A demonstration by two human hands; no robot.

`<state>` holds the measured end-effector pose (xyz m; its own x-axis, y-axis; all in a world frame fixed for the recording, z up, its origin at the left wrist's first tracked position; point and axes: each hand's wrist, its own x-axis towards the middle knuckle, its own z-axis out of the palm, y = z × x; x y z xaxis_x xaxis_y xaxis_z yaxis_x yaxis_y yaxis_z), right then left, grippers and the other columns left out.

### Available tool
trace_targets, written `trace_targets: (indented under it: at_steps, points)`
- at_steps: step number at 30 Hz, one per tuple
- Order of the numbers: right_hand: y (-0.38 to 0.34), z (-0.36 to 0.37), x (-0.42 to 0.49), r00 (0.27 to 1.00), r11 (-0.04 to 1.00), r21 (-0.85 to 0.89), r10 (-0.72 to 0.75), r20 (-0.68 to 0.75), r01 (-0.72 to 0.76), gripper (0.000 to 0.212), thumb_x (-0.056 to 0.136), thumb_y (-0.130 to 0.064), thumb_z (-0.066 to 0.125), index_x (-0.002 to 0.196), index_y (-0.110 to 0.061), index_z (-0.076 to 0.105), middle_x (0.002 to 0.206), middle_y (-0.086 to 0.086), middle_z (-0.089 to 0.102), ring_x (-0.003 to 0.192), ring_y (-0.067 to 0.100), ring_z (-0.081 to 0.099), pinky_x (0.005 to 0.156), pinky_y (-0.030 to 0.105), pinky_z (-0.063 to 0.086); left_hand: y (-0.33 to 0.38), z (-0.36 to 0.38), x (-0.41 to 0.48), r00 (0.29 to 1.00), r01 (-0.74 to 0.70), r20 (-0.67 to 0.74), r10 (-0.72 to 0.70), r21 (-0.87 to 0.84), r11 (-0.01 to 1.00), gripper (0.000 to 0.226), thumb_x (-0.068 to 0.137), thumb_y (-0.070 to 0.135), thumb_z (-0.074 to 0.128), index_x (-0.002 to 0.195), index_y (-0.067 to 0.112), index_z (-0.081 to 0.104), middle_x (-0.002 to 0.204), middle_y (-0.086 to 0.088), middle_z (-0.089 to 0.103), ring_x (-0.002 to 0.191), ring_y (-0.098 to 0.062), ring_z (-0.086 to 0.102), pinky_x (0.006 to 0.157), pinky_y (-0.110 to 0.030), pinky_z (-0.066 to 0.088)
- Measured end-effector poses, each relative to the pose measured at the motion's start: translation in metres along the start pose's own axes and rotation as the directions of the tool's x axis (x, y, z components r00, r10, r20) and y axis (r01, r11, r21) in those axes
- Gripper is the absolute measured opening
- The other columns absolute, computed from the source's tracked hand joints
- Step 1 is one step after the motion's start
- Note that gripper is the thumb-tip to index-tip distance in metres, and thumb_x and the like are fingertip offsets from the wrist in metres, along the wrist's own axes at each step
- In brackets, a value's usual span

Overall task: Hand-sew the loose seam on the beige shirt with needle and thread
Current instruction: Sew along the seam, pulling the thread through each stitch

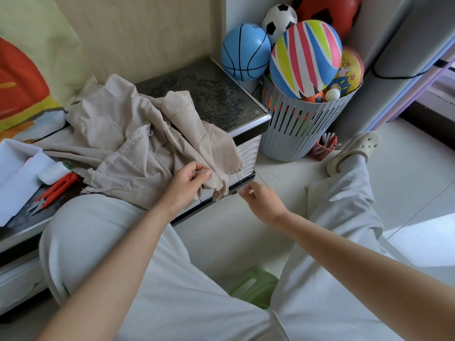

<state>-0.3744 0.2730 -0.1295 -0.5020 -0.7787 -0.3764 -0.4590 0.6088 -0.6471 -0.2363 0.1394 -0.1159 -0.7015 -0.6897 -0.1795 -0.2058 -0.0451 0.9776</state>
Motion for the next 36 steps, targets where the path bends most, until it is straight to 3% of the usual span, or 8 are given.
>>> trace_targets:
  at_steps: [4,6,12,18,20,24,32,36]
  points:
    - [-0.024,-0.006,-0.005,0.994,0.972,0.216,-0.076,-0.084,0.093,0.030,0.102,-0.019,0.030,0.088,-0.018,0.056,0.067,-0.005,0.045,0.062,0.013,0.043,0.061,0.027,0.036,0.002,0.001,-0.001,1.000,-0.001,-0.007,0.001,0.032,0.999,0.015,0.096,0.004,0.049,0.084,0.012,0.054,0.076,-0.006,0.056,0.066,-0.005,0.051,0.059,-0.014,0.040]
    - [-0.037,-0.007,-0.006,0.989,0.949,0.286,-0.111,-0.097,0.134,0.028,0.102,-0.018,0.033,0.085,-0.017,0.055,0.063,-0.007,0.042,0.055,0.007,0.039,0.050,0.016,0.031,0.003,0.001,-0.002,1.000,-0.007,-0.003,0.008,0.051,0.999,0.014,0.096,0.004,0.049,0.085,0.010,0.053,0.079,-0.010,0.053,0.071,-0.012,0.049,0.058,-0.012,0.040]
    - [-0.053,0.000,-0.003,0.980,0.927,0.316,-0.189,-0.064,0.200,0.018,0.093,-0.021,0.055,0.077,-0.013,0.059,0.037,-0.012,0.043,0.036,0.000,0.040,0.040,0.013,0.026,0.003,0.001,-0.002,0.999,0.007,0.033,-0.008,0.025,1.000,0.010,0.097,0.006,0.047,0.089,0.007,0.053,0.083,-0.016,0.057,0.081,-0.025,0.044,0.062,-0.021,0.038]
    - [-0.045,0.007,-0.009,0.970,0.944,0.226,-0.225,-0.087,0.239,0.020,0.091,-0.023,0.056,0.078,-0.008,0.060,0.049,-0.010,0.040,0.044,0.002,0.040,0.047,0.017,0.028,0.003,0.000,-0.002,1.000,-0.009,0.006,0.008,0.041,0.999,0.010,0.097,0.007,0.048,0.088,0.008,0.053,0.078,-0.011,0.054,0.078,-0.023,0.043,0.058,-0.014,0.039]
    - [-0.036,0.010,-0.013,0.972,0.959,0.159,-0.231,-0.044,0.235,0.019,0.090,-0.024,0.056,0.072,-0.017,0.056,0.052,-0.010,0.041,0.048,0.002,0.041,0.049,0.016,0.029,0.003,0.001,-0.002,1.000,-0.014,-0.001,0.014,0.041,0.999,0.010,0.097,0.007,0.048,0.089,0.007,0.053,0.078,-0.010,0.053,0.076,-0.021,0.045,0.058,-0.014,0.039]
    - [-0.020,0.016,-0.019,0.972,0.975,-0.005,-0.219,0.082,0.220,0.015,0.090,-0.021,0.054,0.075,-0.021,0.051,0.057,-0.011,0.042,0.054,0.006,0.041,0.057,0.024,0.032,0.002,0.001,-0.002,0.999,-0.036,-0.001,0.036,0.045,0.998,0.013,0.097,0.005,0.047,0.086,0.010,0.052,0.073,-0.002,0.055,0.063,-0.001,0.050,0.058,-0.013,0.040]
    - [0.006,0.023,-0.020,0.948,0.945,-0.292,-0.052,0.314,0.148,0.006,0.089,-0.023,0.052,0.086,-0.021,0.058,0.090,0.001,0.059,0.081,0.020,0.050,0.068,0.025,0.037,0.004,0.000,-0.004,0.998,-0.055,-0.006,0.055,0.035,0.998,0.016,0.098,0.004,0.045,0.085,0.012,0.051,0.072,-0.001,0.055,0.061,0.004,0.050,0.058,-0.011,0.039]
    - [0.015,0.020,-0.015,0.926,0.913,-0.395,0.056,0.374,0.105,0.020,0.090,-0.022,0.053,0.103,-0.012,0.064,0.108,0.006,0.065,0.098,0.027,0.060,0.073,0.029,0.044,0.006,0.001,-0.004,0.998,-0.057,-0.009,0.058,0.029,0.998,0.016,0.098,0.004,0.045,0.085,0.012,0.050,0.072,-0.001,0.054,0.060,0.005,0.051,0.059,-0.010,0.039]
